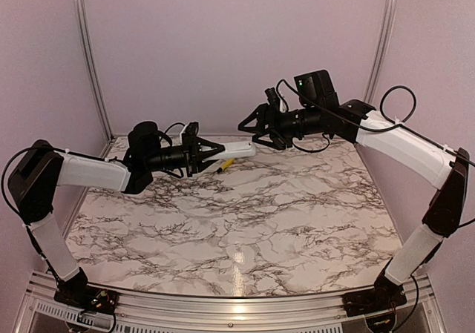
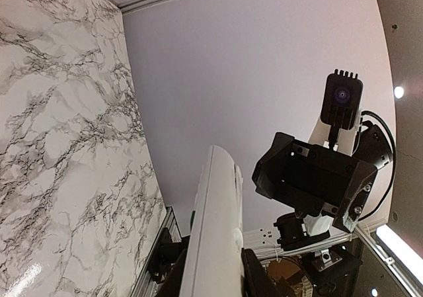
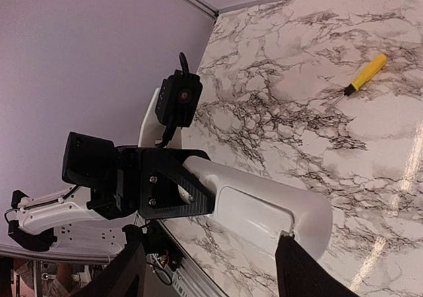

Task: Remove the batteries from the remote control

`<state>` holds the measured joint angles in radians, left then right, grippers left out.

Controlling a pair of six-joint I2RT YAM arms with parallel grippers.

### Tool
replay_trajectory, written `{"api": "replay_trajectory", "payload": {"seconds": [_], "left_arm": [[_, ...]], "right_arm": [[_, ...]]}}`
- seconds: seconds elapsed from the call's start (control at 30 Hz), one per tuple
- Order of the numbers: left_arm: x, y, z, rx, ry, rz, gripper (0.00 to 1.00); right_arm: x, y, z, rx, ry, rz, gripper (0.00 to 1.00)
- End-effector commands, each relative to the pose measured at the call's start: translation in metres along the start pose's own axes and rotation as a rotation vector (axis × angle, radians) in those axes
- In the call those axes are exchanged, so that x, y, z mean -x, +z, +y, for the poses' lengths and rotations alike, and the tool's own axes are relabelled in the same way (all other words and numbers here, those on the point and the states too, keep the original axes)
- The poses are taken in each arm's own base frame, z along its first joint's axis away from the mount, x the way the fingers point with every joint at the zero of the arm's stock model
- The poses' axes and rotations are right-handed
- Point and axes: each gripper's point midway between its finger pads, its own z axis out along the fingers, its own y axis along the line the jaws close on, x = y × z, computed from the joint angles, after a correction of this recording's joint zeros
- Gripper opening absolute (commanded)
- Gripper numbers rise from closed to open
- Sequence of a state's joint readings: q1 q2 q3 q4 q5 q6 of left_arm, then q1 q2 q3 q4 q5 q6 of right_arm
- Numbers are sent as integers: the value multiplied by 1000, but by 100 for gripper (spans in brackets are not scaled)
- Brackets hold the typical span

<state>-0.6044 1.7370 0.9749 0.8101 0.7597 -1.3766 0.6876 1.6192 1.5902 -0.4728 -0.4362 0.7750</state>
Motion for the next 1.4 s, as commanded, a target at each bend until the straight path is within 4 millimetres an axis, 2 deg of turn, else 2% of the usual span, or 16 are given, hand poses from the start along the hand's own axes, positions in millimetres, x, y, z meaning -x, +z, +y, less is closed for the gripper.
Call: {"api": "replay_trajectory", "payload": {"seconds": [0.0, 1.37], "left_arm": [[3, 7, -17, -55, 49, 11, 0], [-1, 7, -28, -89, 61, 26, 0]], "right_arm": [[9, -1, -6, -21, -1, -20, 65], [-4, 4, -20, -35, 50, 4, 60]]}}
